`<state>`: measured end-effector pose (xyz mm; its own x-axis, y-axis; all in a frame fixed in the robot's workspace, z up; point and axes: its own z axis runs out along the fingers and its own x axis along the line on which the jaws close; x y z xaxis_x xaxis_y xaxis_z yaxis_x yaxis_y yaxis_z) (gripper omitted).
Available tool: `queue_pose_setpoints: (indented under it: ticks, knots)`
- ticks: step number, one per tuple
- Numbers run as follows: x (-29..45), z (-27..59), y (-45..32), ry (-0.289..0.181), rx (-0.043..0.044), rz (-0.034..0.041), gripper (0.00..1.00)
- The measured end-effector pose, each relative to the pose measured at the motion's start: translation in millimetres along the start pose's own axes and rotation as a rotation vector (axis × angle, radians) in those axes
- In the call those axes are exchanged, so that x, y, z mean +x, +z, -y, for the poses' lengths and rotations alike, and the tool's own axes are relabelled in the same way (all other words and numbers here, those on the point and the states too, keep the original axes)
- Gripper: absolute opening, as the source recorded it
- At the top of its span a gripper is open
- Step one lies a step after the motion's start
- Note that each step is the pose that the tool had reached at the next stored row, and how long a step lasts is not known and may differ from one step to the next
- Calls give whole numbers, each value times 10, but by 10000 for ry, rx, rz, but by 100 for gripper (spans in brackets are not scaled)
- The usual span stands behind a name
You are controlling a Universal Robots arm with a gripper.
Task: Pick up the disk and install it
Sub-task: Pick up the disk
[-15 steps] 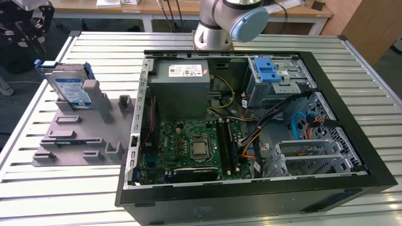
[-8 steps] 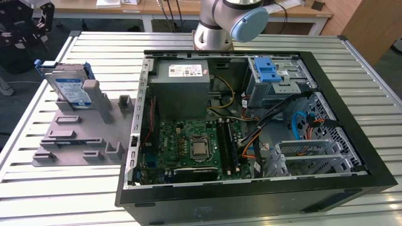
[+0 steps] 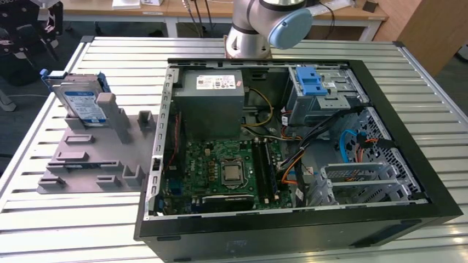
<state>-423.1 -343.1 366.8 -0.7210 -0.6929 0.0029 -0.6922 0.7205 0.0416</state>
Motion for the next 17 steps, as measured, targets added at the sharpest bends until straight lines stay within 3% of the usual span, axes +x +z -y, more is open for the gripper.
queue_pose_setpoints:
  ticks: [1, 3, 4, 9, 17]
  knots:
    - [0, 0, 3, -115, 1, -3, 44]
    - [0, 1, 10, -328, 9, -6, 44]
    - [0, 1, 15, -400, 14, -10, 50]
    - [11, -1, 28, -546, 21, -10, 50]
    - [11, 0, 44, -1984, 40, -54, 50]
